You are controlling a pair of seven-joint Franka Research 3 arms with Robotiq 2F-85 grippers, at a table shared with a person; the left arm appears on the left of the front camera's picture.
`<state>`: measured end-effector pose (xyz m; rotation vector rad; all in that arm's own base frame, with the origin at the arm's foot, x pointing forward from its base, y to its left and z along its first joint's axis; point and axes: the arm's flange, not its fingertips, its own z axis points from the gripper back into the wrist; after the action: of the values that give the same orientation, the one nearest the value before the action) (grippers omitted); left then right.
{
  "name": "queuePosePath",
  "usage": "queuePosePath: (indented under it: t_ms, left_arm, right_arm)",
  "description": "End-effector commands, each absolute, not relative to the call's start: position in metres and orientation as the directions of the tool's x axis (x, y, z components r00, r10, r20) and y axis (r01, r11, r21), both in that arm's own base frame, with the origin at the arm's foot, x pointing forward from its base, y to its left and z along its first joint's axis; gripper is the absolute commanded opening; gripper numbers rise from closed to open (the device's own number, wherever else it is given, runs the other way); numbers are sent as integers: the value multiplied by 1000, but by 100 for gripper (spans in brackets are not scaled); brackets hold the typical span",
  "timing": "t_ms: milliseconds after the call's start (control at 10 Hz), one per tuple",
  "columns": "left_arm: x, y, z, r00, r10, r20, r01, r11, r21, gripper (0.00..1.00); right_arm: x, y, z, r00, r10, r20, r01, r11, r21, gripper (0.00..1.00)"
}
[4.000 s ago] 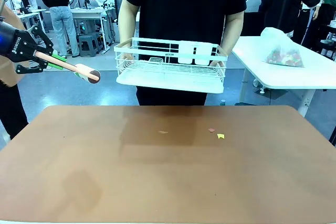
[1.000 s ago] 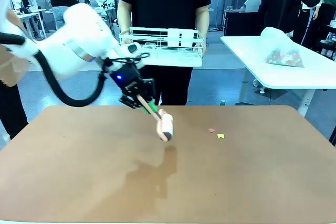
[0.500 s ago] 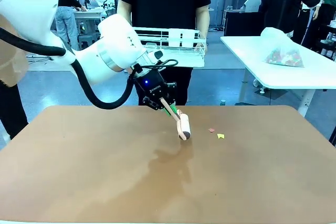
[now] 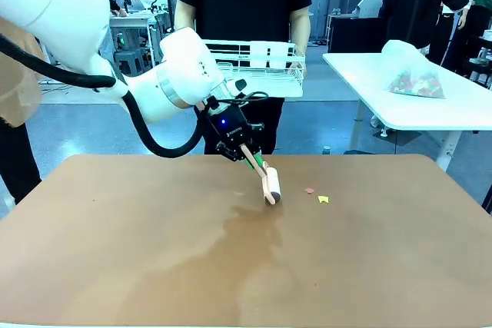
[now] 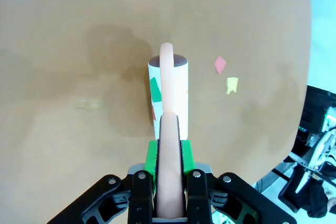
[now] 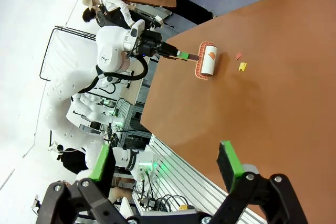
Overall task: Clean the table.
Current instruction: Clean the table with the Lint Roller when the human lifts the Dish drying rack.
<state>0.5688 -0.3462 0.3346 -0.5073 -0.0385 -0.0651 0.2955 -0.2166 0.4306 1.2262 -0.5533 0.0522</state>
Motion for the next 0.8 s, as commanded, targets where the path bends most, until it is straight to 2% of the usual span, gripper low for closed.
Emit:
queuePosePath:
  t_ms: [0,300,700]
  left_arm:
    - [581,-355,320,999,-51,-18,37,887,-460,21]
    - [588,-355,297,994,-78,-76,34,886,-462,21]
    - [579,-409,286,976,-201,-84,144,883,-446,21]
  right_arm:
    - [295,-217,434,859,-252,446,-348,351,869,100]
    - [295,-217,434,859,-252,446,-348,351,869,100]
    - [295,-217,434,859,-252,446,-348,351,869,100]
